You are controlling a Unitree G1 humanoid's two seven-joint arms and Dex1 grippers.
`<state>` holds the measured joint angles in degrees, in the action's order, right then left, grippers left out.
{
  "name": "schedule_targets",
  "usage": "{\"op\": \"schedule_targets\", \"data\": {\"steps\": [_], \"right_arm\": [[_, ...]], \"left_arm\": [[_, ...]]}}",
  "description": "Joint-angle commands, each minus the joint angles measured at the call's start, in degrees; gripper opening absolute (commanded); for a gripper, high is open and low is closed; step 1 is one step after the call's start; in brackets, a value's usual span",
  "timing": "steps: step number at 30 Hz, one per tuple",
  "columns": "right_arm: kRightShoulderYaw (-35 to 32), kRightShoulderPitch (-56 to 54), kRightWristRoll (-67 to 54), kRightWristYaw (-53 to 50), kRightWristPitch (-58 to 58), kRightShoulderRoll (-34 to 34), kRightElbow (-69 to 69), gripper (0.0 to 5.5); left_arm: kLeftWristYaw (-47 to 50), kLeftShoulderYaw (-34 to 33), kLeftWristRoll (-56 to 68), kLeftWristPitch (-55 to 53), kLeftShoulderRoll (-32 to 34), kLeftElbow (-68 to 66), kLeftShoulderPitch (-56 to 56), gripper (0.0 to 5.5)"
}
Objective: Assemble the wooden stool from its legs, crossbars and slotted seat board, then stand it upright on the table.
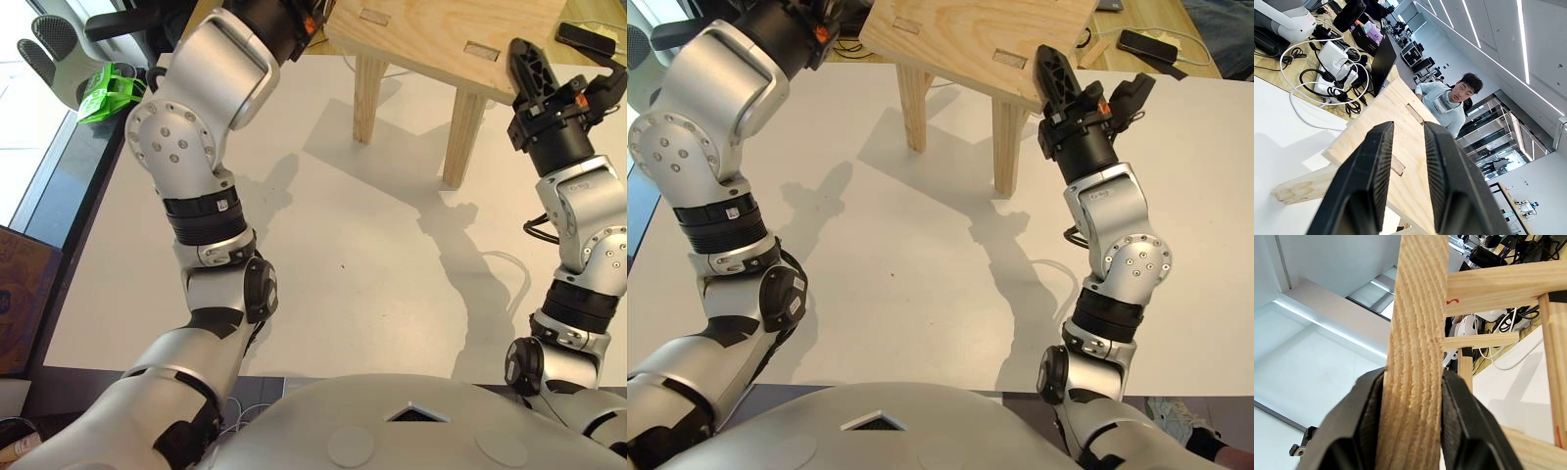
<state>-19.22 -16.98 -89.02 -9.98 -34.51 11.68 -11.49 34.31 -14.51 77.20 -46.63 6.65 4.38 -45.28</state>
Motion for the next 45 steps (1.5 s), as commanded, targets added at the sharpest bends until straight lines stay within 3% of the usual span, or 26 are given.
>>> {"op": "schedule_targets", "data": {"steps": [1, 15, 21, 31, 45], "right_arm": [[-0.5, -1.5, -1.4, -0.7, 0.3, -0.4, -1.6, 1.43], [-1.0, -0.9, -2.7, -5.6, 2.2, -2.4, -1.6, 1.57], [-0.3, 1.1, -1.0, -12.3, 6.9, -7.6, -4.6, 1.57], [5.6, 2.4, 6.2, -20.4, 18.7, -23.6, -7.3, 1.57], [9.6, 1.5, 5.0, -16.3, 22.0, -23.5, -11.3, 1.57]], "left_arm": [[0.0, -0.2, 0.4, -0.9, -0.1, 0.3, -0.4, 1.39], [0.0, -0.3, -0.7, -1.9, 0.2, 0.0, 0.4, 1.47], [0.1, -0.2, -1.0, -1.8, -0.1, 0.4, 0.6, 1.47], [-0.1, 0.0, -1.3, -1.6, -1.0, 0.3, 0.9, 1.47], [0.7, -0.5, -1.2, -1.6, -2.5, 1.1, 1.7, 1.47]]}}
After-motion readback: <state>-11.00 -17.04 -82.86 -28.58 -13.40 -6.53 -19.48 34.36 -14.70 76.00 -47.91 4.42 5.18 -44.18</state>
